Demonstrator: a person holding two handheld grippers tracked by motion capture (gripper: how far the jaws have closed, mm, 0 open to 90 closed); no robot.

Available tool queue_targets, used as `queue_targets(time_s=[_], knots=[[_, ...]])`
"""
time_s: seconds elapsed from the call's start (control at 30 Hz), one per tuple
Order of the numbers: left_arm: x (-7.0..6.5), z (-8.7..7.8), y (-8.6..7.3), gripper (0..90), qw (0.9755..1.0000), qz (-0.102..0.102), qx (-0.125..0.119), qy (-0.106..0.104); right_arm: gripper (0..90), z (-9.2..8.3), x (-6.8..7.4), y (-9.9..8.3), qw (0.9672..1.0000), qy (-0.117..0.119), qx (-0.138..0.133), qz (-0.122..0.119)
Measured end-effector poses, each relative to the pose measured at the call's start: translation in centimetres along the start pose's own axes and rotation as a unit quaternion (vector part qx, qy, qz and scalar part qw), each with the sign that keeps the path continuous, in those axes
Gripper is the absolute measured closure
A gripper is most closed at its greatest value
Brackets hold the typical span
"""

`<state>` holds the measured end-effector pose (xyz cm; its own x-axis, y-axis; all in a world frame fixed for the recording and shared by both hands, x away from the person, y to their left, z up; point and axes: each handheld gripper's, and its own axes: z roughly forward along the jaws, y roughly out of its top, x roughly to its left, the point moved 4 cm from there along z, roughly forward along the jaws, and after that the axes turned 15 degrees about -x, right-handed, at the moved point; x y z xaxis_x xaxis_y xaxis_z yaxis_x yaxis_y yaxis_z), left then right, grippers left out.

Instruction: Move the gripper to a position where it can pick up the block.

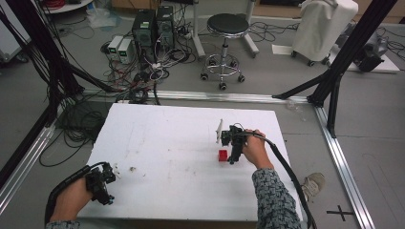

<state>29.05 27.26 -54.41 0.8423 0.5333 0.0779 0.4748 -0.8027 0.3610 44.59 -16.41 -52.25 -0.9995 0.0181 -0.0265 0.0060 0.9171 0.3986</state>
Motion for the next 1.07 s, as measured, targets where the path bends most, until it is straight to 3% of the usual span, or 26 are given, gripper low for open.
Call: queue_targets(time_s=[0.33,0.7,1.07], knots=[[0.0,0.0,0.0,22.0,1.0,-0.001,-0.002,0.001,3.4,2.5,0.2,0.5,0.9998,0.01,0.014,-0.01],[0.0,0.0,0.1,22.0,1.0,0.0,-0.002,-0.001,3.5,4.5,0.1,0.5,0.9987,0.037,0.033,-0.007],[0.0,0.0,0.2,21.9,1.0,-0.002,-0.007,0.0,3.4,4.1,0.1,0.5,0.9988,0.025,0.04,-0.007]])
